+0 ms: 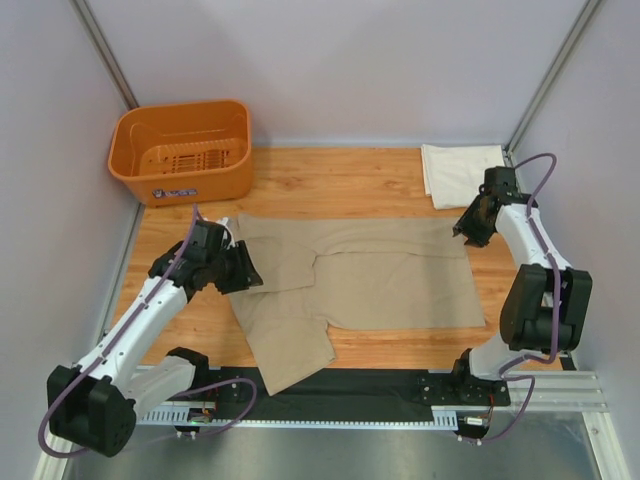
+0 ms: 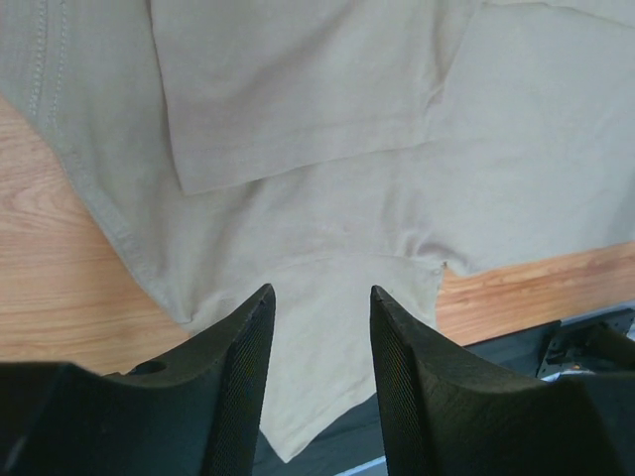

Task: Fold and stack the t-shirts
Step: Fold the tshirt

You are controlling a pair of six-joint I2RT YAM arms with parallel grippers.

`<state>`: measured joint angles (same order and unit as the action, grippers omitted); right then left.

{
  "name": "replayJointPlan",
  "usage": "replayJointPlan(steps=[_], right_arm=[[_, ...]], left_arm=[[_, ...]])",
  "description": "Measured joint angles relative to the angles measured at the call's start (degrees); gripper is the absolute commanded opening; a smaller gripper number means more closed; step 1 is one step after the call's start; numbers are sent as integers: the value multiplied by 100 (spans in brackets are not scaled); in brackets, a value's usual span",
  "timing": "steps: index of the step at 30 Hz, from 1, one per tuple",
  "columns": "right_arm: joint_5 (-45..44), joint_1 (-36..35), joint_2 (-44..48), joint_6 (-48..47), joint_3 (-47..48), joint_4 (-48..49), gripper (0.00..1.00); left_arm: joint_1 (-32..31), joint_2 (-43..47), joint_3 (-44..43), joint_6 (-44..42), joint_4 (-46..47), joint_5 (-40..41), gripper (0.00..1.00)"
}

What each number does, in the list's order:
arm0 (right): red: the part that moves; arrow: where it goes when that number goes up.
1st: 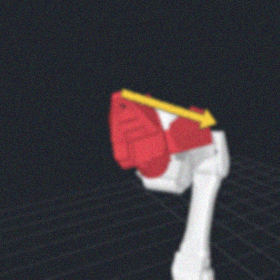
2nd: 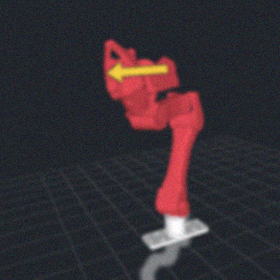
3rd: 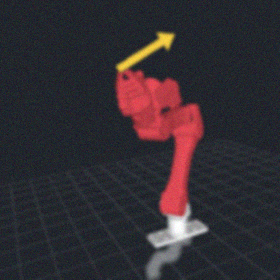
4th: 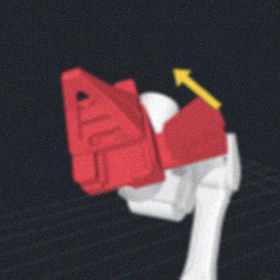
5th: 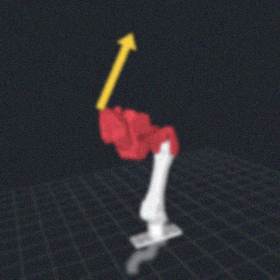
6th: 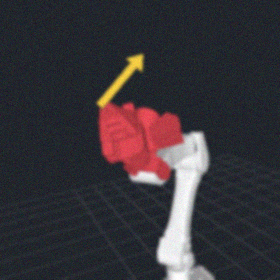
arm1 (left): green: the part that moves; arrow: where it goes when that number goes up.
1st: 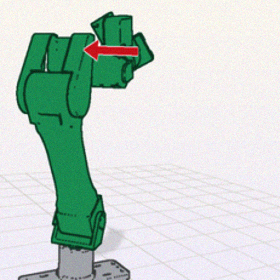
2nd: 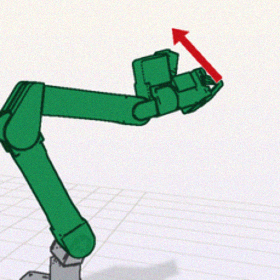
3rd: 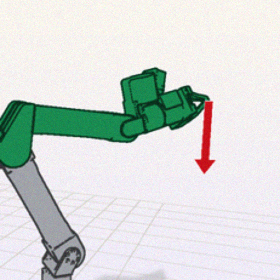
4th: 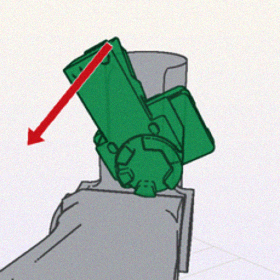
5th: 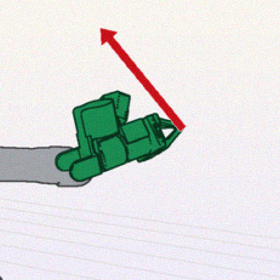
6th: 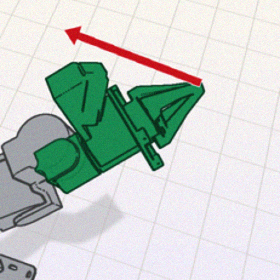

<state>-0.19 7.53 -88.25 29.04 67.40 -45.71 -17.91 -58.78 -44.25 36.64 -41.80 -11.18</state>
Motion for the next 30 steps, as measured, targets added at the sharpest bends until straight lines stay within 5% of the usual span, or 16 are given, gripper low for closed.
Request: replayJointPlan(steps=[1,10,24,30], right_arm=[[-37,0,-96,39,85,87,26],[-131,-17,-1311,306,846,776,11],[-498,-35,-2800,518,1532,1300,12],[-544,-37,-2981,260,1943,1073,25]], left_arm=[[0,105,0,15,-4,-33,50],[0,199,-4,72,-188,37,52],[551,-1902,-780,177,227,584,53],[601,-2597,-1537,72,505,697,56]])
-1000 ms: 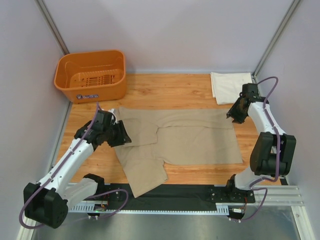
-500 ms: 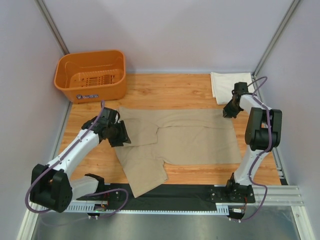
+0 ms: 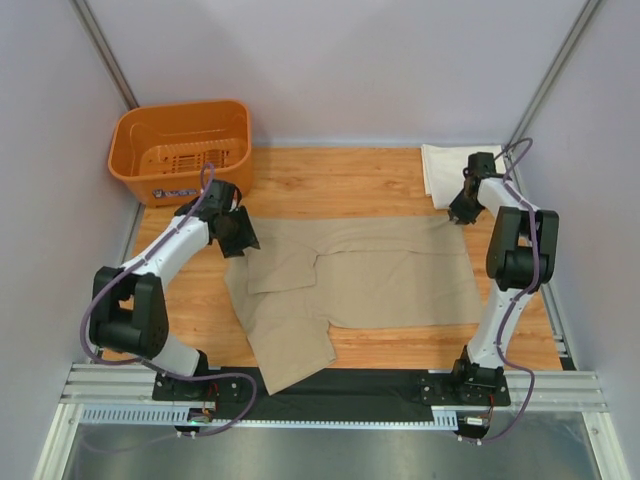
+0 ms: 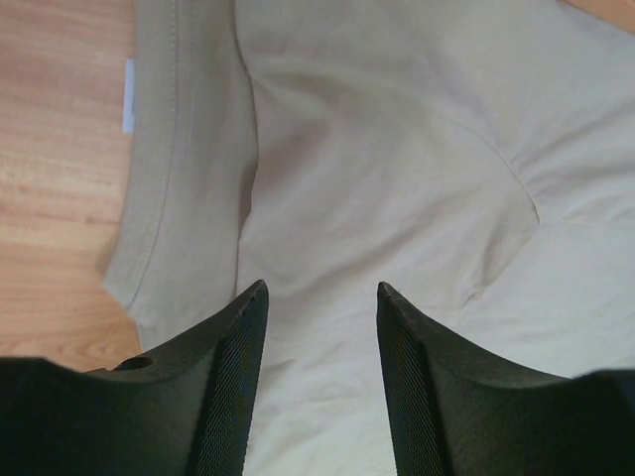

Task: Fold and stack the t-shirts
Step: Fold the tshirt

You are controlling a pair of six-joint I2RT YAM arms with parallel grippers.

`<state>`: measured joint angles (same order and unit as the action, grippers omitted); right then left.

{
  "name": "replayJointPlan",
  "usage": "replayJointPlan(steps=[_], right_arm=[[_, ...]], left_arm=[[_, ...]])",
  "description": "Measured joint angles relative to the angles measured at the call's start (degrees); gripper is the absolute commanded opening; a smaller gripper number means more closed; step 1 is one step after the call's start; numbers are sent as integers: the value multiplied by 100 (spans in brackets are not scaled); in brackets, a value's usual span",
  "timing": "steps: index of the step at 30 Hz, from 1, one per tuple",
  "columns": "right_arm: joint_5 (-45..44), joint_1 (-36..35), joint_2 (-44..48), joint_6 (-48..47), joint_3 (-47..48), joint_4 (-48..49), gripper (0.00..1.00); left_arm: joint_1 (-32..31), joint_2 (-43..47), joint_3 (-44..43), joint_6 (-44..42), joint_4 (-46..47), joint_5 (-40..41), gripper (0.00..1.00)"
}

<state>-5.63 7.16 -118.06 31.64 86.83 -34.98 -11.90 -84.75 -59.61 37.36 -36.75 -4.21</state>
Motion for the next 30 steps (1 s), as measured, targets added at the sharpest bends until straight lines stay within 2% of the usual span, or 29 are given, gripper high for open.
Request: replayJointPlan(steps=[1,3,4,7,9,13,17,21,30], right_arm=[[-22,0,22,-28,13,-57,39],[-92,0,142,-79,-17,-256,48],[-114,0,262,-122,-74,-367,56],[-116,0,756,-192,-203,-846,64],[-35,0,1119,-214,-275,-1121,66],[315,0,1906,-216,-883,-1340,68],[752,0,2496,-247,-1558,-1641,69],[984,0,2833,-317,-1958,-1856,70],[1353,4,3482,-341,-2806,-1947,72]], left_arm=[[0,-168,-92,-2,50,-4,56],[0,-560,-227,-11,186,-2,55],[2,-780,-256,-20,269,0,55],[55,-1377,-297,-81,420,2,55],[149,-1827,-481,-155,369,-55,54],[389,-2535,-1464,-420,201,-214,52],[461,-2697,-1759,-671,170,-157,53],[446,-2050,-1252,-693,48,-219,55],[153,1390,914,-114,-404,-623,53]])
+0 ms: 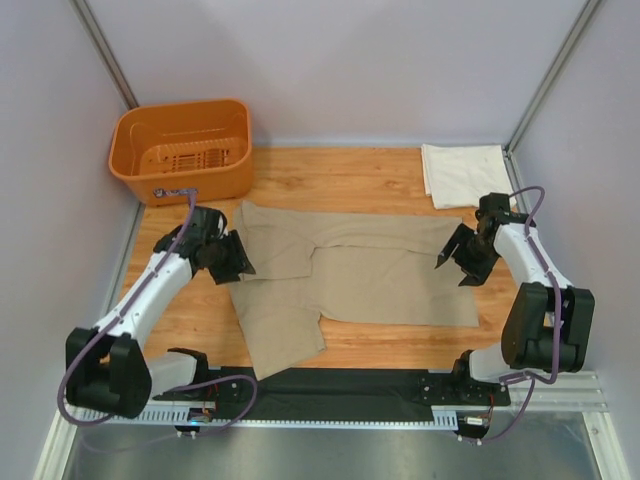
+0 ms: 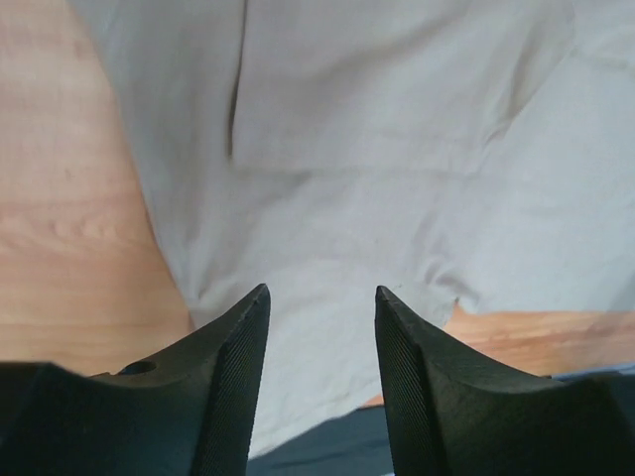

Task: Fold and stack the t-shirts
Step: Fold the tshirt

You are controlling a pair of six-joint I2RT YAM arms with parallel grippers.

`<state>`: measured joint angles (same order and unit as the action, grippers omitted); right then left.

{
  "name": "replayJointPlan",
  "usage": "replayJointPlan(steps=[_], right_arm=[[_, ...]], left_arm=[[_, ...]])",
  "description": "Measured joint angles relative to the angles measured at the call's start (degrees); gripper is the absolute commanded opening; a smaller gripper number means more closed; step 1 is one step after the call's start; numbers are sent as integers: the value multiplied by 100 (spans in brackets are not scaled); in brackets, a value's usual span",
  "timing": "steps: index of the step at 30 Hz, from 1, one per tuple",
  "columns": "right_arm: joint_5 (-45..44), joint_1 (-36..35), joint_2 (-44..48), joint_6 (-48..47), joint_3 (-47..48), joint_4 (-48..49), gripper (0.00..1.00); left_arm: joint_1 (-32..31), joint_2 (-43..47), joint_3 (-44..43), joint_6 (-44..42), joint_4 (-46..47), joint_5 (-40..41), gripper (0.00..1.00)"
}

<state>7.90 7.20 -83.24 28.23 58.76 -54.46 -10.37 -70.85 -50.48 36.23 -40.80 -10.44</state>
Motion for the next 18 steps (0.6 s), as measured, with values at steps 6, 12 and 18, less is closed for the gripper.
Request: replayJointPlan(steps=[6,12,18], right_arm=[[240,22,243,22,-205,-101,74],[588,203,619,107,-431,-109,79],[831,579,752,173,-739,-232,78]], left_arm=[[-313,1362,1342,568,-581,133,54],[-629,1635,1947,1152,-723,308,52],[-927,1628,2435,1711,-680,413,46]])
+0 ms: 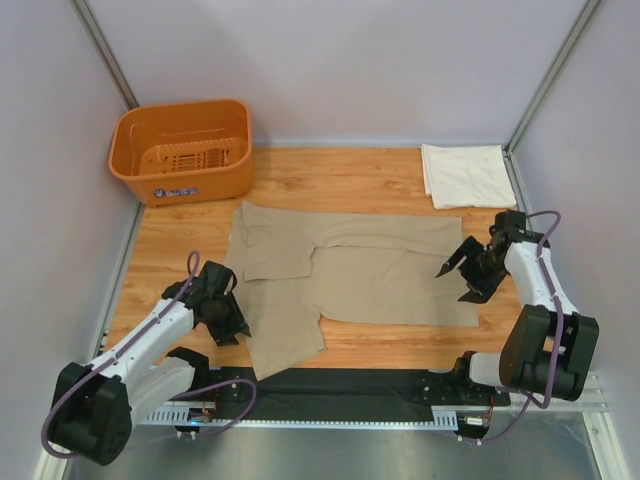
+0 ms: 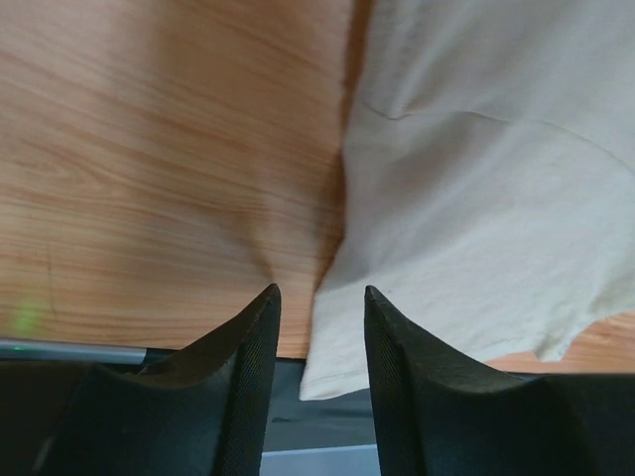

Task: Fold and stack the t-shirts
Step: Fold the tshirt

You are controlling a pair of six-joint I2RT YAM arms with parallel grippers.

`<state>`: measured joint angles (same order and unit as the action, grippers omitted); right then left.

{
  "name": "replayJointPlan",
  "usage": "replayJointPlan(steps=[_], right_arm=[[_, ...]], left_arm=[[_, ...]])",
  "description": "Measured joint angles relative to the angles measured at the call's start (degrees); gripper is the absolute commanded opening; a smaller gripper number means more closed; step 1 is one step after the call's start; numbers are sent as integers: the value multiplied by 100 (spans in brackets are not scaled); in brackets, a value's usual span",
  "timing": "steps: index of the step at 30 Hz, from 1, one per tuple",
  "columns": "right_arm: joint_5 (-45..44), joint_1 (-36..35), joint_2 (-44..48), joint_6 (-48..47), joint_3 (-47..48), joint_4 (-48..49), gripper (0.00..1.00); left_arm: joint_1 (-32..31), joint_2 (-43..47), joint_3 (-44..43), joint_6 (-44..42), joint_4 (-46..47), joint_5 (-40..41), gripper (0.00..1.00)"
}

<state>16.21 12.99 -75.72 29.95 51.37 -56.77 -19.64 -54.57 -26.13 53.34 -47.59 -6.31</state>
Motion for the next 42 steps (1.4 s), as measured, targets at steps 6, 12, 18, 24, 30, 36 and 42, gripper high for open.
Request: replayJointPlan(steps=[6,12,18,24,30,36,42], right_arm=[[2,39,133,0,0,-39,78],[0,39,157,0,0,-44,78],[-2,39,160,0,0,-68,78],[-24,39,160,-4,0,-107,78],[-85,63,151,-2,-103,-114,76],[-234,415,149,70,-452,-160,60],[-389,848,157,146,-844,-245,50]], left_arm=[[-94,-157,44,319,-87,247,45],[-109,-404,-55,468,-39,363,43],[-118,-748,-125,592,177,136,34],[-125,-800,-59,785,420,-70,5],[-129,-767,-35,815,520,-90,0],[-131,-577,-111,763,328,118,0],[-131,-197,-407,584,166,195,0]])
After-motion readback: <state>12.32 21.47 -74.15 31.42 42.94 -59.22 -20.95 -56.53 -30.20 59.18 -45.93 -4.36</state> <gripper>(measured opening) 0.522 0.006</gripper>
